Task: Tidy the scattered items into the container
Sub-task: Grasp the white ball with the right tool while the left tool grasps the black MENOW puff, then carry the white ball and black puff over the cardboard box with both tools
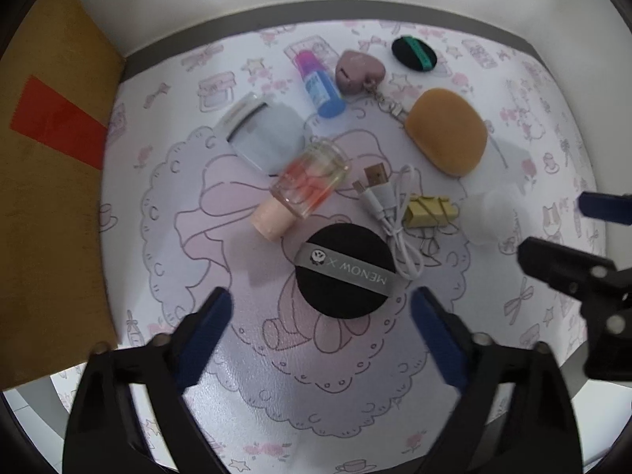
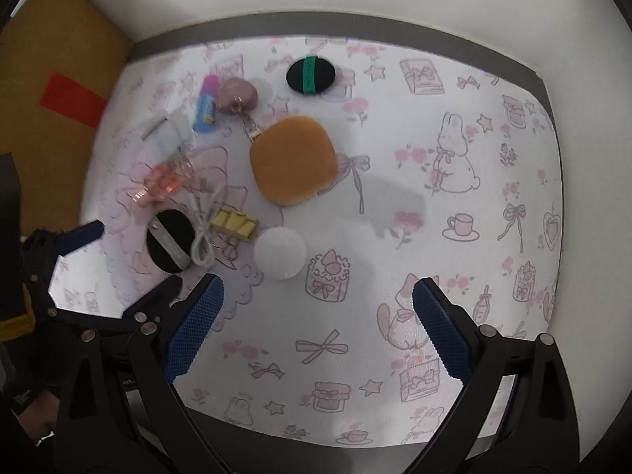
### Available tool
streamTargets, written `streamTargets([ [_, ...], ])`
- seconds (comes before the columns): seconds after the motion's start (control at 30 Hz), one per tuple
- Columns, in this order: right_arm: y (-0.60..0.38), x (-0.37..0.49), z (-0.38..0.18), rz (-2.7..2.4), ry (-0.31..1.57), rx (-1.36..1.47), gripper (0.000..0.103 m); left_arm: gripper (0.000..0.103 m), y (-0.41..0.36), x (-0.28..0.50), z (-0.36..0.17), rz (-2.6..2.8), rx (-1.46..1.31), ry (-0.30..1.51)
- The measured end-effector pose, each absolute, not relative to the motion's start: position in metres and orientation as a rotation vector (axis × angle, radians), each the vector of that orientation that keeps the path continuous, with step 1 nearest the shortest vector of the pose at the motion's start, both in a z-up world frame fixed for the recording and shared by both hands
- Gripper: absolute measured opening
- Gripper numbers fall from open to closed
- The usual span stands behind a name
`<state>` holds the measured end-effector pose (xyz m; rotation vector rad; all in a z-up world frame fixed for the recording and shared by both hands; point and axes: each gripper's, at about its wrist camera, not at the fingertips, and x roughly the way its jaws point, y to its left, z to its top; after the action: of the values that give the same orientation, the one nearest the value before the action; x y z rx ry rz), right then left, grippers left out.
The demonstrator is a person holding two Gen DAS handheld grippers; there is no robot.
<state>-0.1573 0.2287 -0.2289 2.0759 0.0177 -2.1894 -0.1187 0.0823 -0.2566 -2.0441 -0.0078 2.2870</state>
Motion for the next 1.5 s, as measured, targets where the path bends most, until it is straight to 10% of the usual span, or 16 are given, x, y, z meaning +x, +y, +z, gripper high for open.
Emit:
streamTargets([
  [0.67, 0.212, -0.170, -0.262, -2.087, -0.006, 2.130, 0.071, 0.070, 0.082, -0.115, -0.273, 2.275, -2.087, -0.025],
  [0.97, 0.209, -0.175, -0.267, -2.068, 0.007, 2.150, 0.036, 0.051, 0.077, -0.107, -0.272, 2.289, -2.080, -0.056],
  [1.5, 0.224, -0.166, -0.235, -2.105, -0.107, 2.090, 0.036, 0.048, 0.083, -0.073, -0.242, 2.335, -2.000, -0.171],
])
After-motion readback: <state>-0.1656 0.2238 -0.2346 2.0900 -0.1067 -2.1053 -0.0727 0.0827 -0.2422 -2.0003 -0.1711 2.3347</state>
